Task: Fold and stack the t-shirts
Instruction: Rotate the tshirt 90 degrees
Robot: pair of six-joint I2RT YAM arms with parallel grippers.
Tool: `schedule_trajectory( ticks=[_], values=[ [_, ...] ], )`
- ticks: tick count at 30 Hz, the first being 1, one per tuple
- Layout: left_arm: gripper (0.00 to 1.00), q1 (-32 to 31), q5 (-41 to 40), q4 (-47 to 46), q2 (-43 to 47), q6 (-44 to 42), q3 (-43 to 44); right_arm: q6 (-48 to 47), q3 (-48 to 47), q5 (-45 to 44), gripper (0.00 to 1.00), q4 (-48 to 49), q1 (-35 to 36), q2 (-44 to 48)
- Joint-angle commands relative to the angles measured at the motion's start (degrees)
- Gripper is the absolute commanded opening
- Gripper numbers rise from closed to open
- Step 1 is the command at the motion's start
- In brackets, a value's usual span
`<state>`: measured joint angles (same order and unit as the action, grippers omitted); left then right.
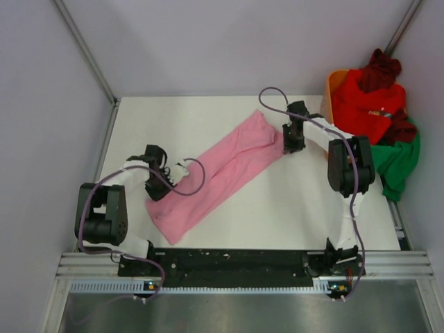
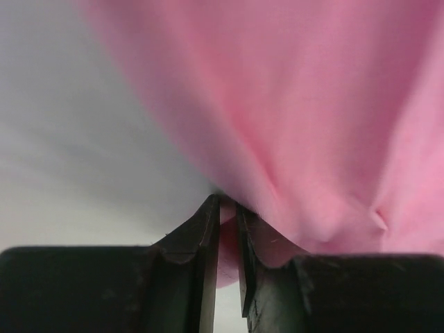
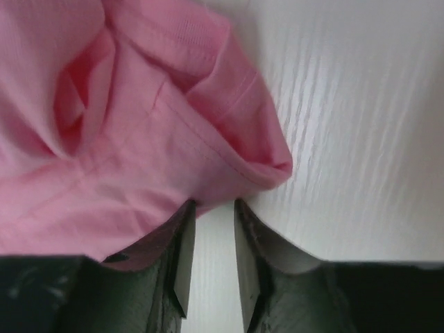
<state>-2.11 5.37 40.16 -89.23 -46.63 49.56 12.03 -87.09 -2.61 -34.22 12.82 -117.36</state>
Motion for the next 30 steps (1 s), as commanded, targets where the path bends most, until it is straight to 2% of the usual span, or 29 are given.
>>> schedule_trajectory(
  ticks=[1,5,7,11,13,14,17,19,21,23,26,30],
  values=[
    [0.22,-9.3,10.1,11.4,1.7,-2.8,-5.0,1.2,-7.2,7.0,0.23,4.0,-0.9,-6.5],
    [0.27,-13.1,14.8,14.1,2.0,-2.2,-0.4,3.3,-23.9,12.7,0.09,2.0,-2.8,-18.0],
    [0.30,-15.5,16.1,14.6,1.1,-1.4,1.8,3.7,-36.6,16.3,0.08,1.3,-3.3,-24.4],
    [0.38,-22.6,17.8,14.2,0.0,-0.3,4.7,7.5,-58.6,19.1,0.13,3.6,-3.8,-37.9],
    [0.42,-24.1,19.0,14.2,1.4,-0.5,5.4,10.8,-63.4,21.8,0.23,6.5,-4.3,-40.0],
    [0.44,-24.1,19.2,14.2,2.3,-0.7,5.6,11.3,-62.9,23.2,0.28,8.2,-4.6,-39.0],
    [0.50,-24.1,15.4,13.0,5.2,-0.4,5.4,6.6,-53.1,24.5,0.49,12.8,-4.5,-30.4],
    [0.53,-24.1,14.5,12.3,5.9,-0.4,5.7,2.6,-43.7,24.3,0.56,15.0,-4.5,-22.0],
    [0.57,-24.3,17.2,12.7,6.3,-1.0,6.7,-1.4,-36.3,25.9,0.65,16.3,-4.5,-14.3],
    [0.59,-25.0,20.9,13.3,7.0,-2.6,7.2,-3.7,-28.4,28.9,0.70,18.1,-4.4,-6.2],
    [0.63,-26.4,25.7,12.0,9.2,-6.4,5.6,-8.9,-10.3,35.5,0.72,25.2,-2.9,7.7],
    [0.66,-27.6,28.6,8.1,11.6,-13.3,-0.2,-24.2,11.5,47.5,0.72,29.3,2.2,25.0]
  ],
)
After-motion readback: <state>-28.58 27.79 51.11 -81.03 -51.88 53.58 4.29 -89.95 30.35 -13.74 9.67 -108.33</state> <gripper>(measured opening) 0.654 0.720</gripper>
